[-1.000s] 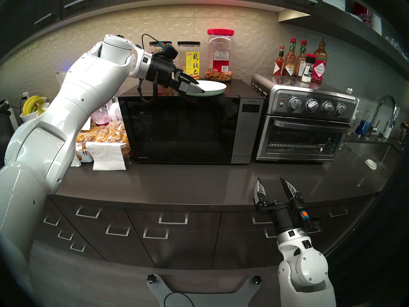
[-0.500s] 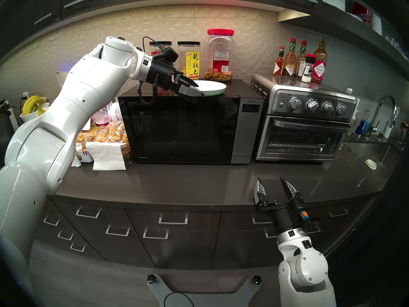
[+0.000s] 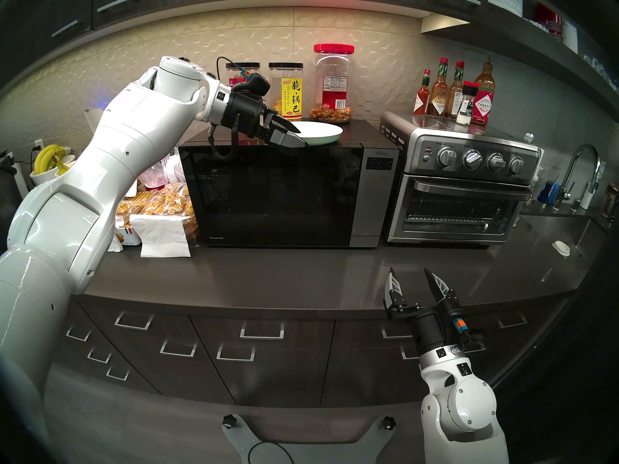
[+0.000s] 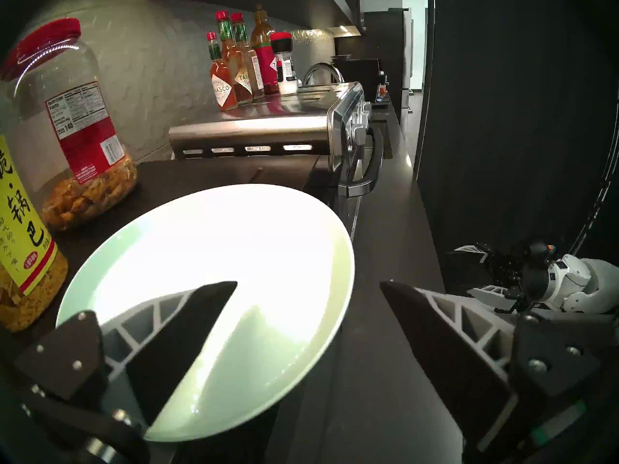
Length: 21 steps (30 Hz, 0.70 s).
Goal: Open the microwave, put the plate inside, and close the door
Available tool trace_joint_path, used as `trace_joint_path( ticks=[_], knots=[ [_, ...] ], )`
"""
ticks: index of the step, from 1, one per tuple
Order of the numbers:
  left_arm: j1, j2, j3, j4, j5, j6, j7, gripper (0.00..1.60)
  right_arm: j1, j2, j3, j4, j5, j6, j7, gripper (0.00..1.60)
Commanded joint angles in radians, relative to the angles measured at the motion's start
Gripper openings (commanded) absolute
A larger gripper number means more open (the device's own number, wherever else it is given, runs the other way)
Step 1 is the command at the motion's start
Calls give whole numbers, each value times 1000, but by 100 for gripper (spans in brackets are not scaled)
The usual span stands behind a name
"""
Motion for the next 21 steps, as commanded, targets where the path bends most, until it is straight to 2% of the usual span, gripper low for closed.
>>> trace_joint_path(
  ticks=[1, 4, 6, 10, 13, 16, 18, 21],
  knots=[
    [-29, 0, -6, -6, 1, 7, -3, 160, 3, 2, 1, -24, 0, -3, 2, 160],
    [-30, -1, -5, -4, 4, 7, -1, 160, 3, 2, 1, -24, 0, -3, 2, 160],
    [-31, -3, -5, -1, 5, 7, 0, 154, 3, 2, 1, -24, 0, -3, 2, 160],
    [-33, -6, -2, 4, 8, 10, 2, 156, 3, 2, 1, -25, 0, -3, 2, 160],
    [-35, -10, -1, 9, 9, 10, 3, 144, 3, 2, 1, -25, 0, -3, 2, 160],
    [-35, -13, 0, 16, 10, 7, 4, 143, 3, 2, 1, -25, 0, -3, 2, 160],
    [-36, -16, 1, 20, 11, 6, 6, 132, 3, 2, 1, -25, 0, -3, 2, 160],
    [-37, -17, 2, 23, 12, 5, 7, 130, 3, 2, 1, -25, 0, -3, 2, 160]
  ],
)
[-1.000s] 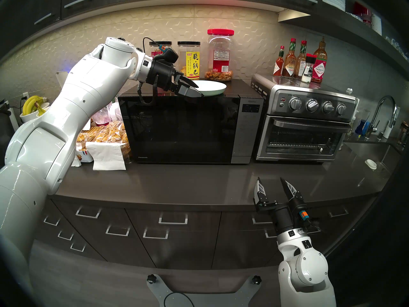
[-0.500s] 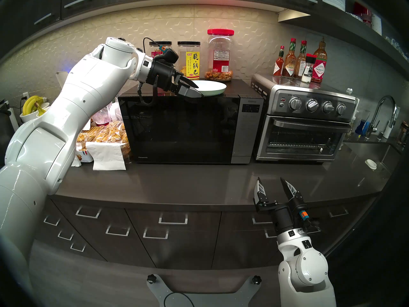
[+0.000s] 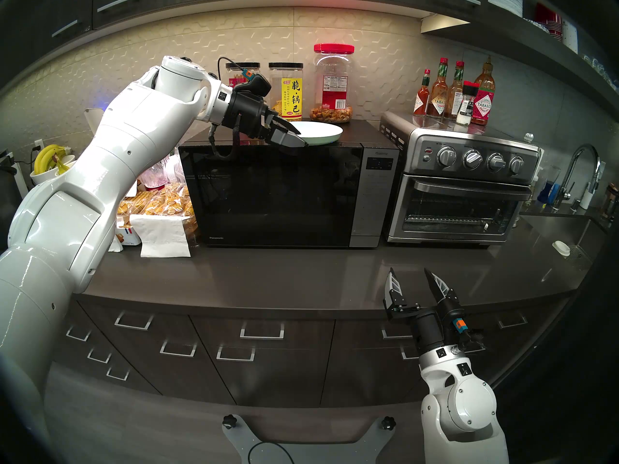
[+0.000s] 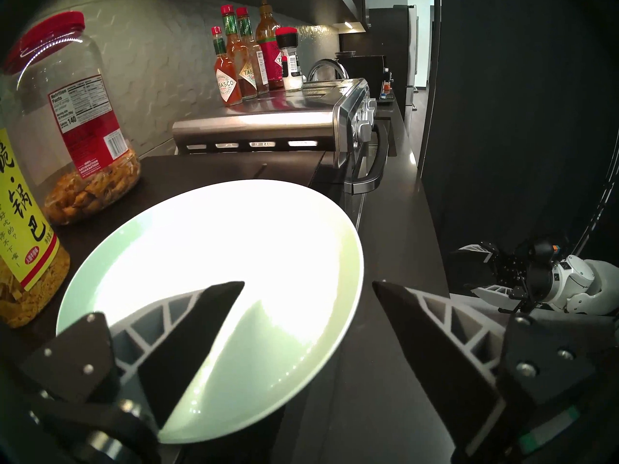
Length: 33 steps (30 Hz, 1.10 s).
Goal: Open the microwave, put the plate inside, and close the door
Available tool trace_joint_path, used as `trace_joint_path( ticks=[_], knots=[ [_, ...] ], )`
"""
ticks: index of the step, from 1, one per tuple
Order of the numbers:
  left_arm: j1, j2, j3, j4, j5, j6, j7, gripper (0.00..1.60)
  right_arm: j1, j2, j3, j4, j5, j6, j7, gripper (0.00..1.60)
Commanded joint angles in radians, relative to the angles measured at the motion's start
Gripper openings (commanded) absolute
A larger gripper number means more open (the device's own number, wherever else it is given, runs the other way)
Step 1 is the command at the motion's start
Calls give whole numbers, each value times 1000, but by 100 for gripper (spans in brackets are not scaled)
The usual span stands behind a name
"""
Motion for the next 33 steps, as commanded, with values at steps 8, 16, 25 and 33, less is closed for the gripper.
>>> trace_joint_path(
  ticks=[8, 16, 25, 33],
  knots=[
    [-32, -17, -3, 21, 9, -15, 3, 127, 3, 2, 1, -24, 0, -3, 2, 160],
    [-34, -19, -4, 29, 11, -19, 2, 115, 3, 2, 1, -24, 0, -3, 2, 160],
    [-38, -26, -3, 56, 15, -34, 3, 68, 3, 2, 1, -24, 0, -3, 2, 160],
    [-42, -31, -6, 70, 12, -43, 6, 26, 3, 2, 1, -24, 0, -3, 2, 160]
  ],
)
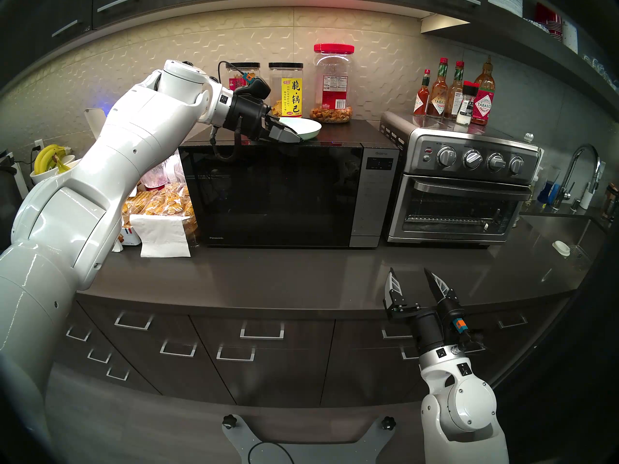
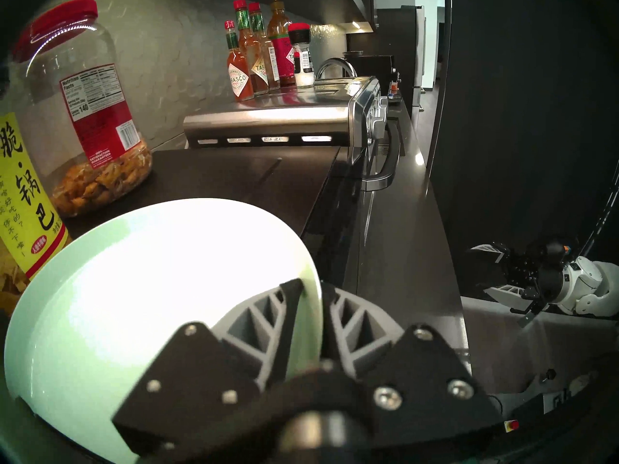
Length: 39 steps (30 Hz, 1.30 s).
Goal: Open the microwave, put the plate inside, and close the door
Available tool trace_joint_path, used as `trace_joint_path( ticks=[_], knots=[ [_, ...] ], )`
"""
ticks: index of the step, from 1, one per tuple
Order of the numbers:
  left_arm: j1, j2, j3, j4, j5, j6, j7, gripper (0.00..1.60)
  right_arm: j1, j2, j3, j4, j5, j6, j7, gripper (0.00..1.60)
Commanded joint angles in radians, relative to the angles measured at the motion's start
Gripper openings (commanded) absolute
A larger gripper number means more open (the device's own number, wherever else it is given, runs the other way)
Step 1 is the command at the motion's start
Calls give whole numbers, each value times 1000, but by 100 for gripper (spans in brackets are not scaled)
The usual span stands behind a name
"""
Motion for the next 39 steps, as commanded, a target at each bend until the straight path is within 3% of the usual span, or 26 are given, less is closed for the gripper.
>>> trace_joint_path(
  ticks=[1, 2, 17, 26, 39],
  knots=[
    [-27, -4, -10, -1, -1, -5, 2, 17, 3, 2, 1, -24, 0, -3, 2, 160],
    [-27, -4, -11, -1, -2, -6, 1, 0, 3, 2, 1, -24, 0, -3, 2, 160],
    [-8, 36, -58, -83, -41, 26, 2, 0, 3, 2, 1, -24, 0, -4, 2, 160],
    [36, 109, -94, -209, -66, 73, 4, 0, 3, 2, 1, -24, 0, -4, 2, 160],
    [146, 217, -188, -405, -128, 134, 66, 0, 3, 2, 1, -23, 0, -4, 2, 160]
  ],
)
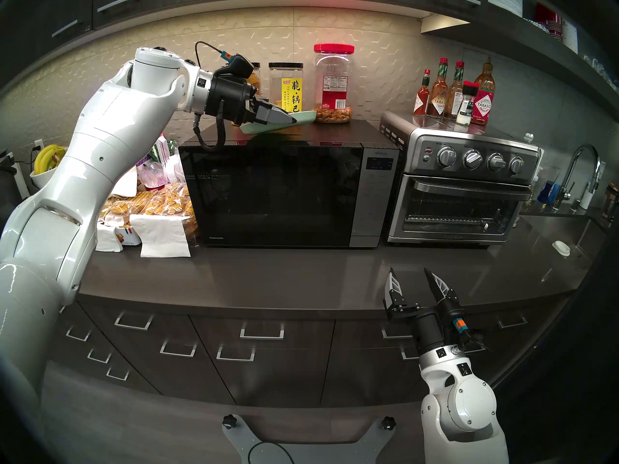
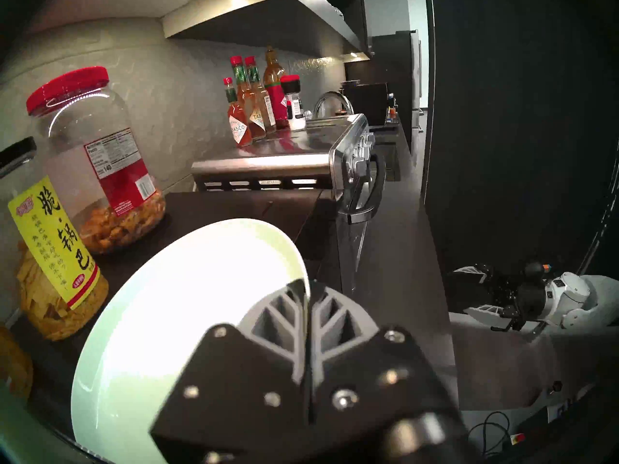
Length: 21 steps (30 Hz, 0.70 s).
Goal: Open the microwave, put the plate inside, and close the door
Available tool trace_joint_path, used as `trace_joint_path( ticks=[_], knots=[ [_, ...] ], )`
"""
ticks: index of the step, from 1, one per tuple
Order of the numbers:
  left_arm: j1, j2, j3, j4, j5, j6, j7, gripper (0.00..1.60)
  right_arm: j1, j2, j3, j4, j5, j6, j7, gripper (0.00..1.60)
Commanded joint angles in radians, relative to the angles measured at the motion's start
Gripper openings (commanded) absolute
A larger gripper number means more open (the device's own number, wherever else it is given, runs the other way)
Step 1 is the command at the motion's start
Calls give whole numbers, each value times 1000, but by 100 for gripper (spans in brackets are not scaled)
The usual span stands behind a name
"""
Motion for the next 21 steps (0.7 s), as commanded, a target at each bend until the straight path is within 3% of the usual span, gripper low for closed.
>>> trace_joint_path(
  ticks=[1, 21],
  knots=[
    [51, 83, -63, -114, -45, 33, 9, 0, 3, 2, 1, -24, 0, -4, 2, 160],
    [279, 269, -246, -413, -156, 114, 125, 0, 3, 2, 1, -23, 0, -4, 2, 160]
  ],
)
